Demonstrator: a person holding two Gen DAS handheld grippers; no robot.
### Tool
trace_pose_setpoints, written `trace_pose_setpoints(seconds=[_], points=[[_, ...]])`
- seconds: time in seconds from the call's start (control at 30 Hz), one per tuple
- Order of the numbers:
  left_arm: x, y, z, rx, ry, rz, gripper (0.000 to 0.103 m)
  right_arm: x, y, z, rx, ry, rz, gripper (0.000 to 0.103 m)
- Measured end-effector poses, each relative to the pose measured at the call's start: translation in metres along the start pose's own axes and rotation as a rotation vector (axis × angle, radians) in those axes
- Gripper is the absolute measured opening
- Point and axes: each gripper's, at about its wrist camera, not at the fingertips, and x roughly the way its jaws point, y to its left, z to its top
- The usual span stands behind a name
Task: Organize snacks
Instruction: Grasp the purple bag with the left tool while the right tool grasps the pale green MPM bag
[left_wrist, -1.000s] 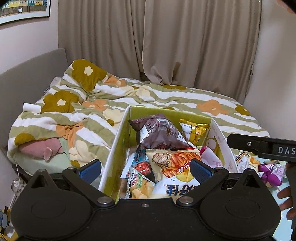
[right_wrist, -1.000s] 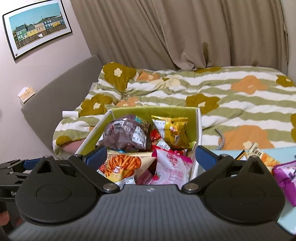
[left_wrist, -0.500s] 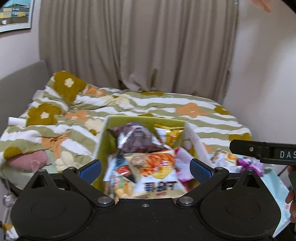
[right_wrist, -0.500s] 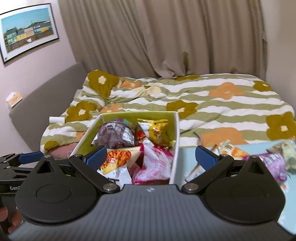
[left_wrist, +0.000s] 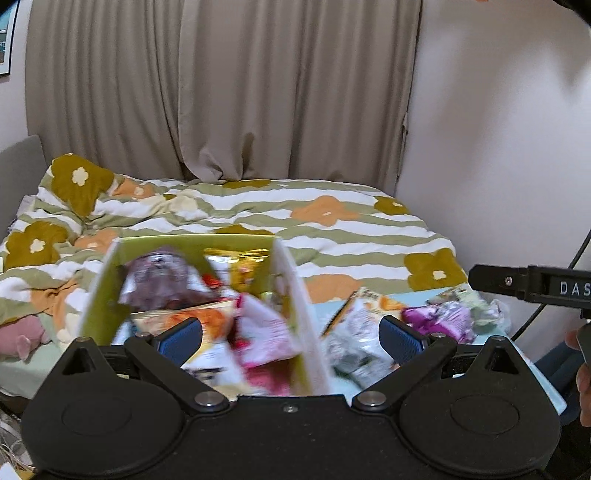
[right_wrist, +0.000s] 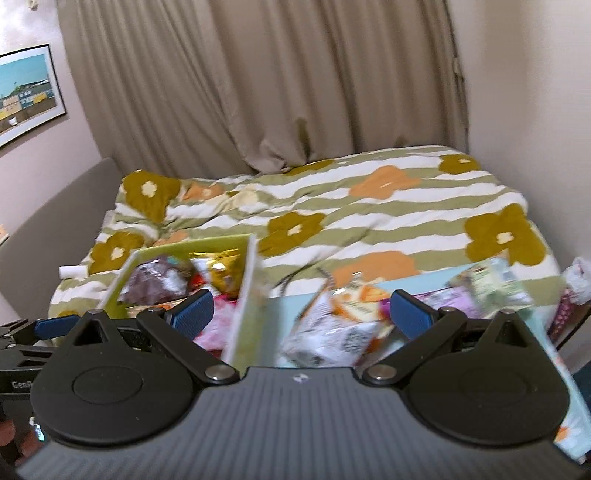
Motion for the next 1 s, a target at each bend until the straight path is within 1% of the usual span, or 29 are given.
trace_pose_setpoints(seconds=[0.1, 0.27, 0.4, 0.5, 0.63, 0.73, 1.0], points=[[0.013, -0.031, 0.006, -0.014, 0.01, -0.014, 0.103, 0.001, -0.036, 0.008, 0.0, 0.013, -0.017, 0.103], [0.044, -0.089, 0.013, -0.01, 0.032, -0.031, 0.103, 0.004, -0.098, 0.022, 0.004, 0.032, -0.042, 0.103], [0.074, -0.132, 0.016, -0.028, 0.074, -0.059, 0.103, 0.016, -0.148, 0.033, -0.003, 0.06, -0.058, 0.103], [0.099, -0.157, 0.015, -0.054, 0.115, -0.061, 0.103, 0.032, -0.184, 0.041, 0.0, 0.088, -0.055, 0.103], [0.131, -0.182, 0.011, -0.113, 0.164, -0.058, 0.103, 0.06, -0.222, 0.048, -0.01, 0.143, -0.037, 0.103], [0.155, -0.197, 0.008, -0.139, 0.198, -0.042, 0.103, 0.085, -0.241, 0.049, -0.032, 0.186, -0.017, 0.103], [0.216, -0.21, 0.003, -0.252, 0.293, -0.017, 0.103, 0.138, -0.267, 0.046, -0.038, 0.259, 0.047, 0.103]])
